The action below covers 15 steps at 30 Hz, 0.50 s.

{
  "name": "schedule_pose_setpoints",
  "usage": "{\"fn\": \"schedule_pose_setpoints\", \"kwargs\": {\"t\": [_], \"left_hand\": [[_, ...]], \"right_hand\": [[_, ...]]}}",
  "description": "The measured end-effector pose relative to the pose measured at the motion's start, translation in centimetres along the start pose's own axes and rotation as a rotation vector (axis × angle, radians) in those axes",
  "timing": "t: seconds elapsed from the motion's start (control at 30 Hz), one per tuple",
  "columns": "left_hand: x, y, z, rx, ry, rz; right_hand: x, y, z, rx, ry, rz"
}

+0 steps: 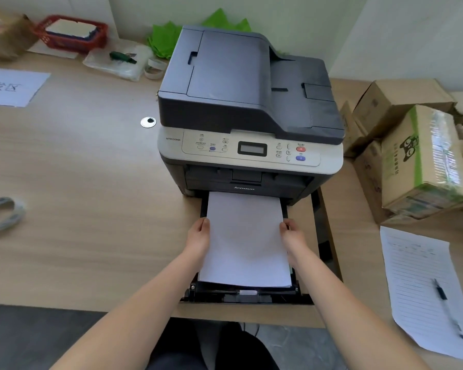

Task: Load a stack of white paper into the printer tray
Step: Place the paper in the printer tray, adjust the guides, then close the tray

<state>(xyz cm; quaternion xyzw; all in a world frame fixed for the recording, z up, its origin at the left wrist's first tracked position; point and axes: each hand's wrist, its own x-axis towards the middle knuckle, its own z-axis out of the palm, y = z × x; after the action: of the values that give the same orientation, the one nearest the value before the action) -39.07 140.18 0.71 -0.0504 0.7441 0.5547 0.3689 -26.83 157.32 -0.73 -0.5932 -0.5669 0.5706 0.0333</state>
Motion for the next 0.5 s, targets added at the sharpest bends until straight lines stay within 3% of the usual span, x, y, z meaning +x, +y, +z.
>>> {"fn": "schedule_pose_setpoints", "kwargs": {"t": [0.23,0.5], "left_hand": [[1.7,-0.5,1.0,0.001,0.090,-0.018],[1.8,-2.2,3.0,0.191,0.298,0.080]], "right_hand": [[1.2,0.9,0.7,0.021,-0.023,-0.083],[1.0,0.8,0.4,0.056,-0.140,-0.143]]}}
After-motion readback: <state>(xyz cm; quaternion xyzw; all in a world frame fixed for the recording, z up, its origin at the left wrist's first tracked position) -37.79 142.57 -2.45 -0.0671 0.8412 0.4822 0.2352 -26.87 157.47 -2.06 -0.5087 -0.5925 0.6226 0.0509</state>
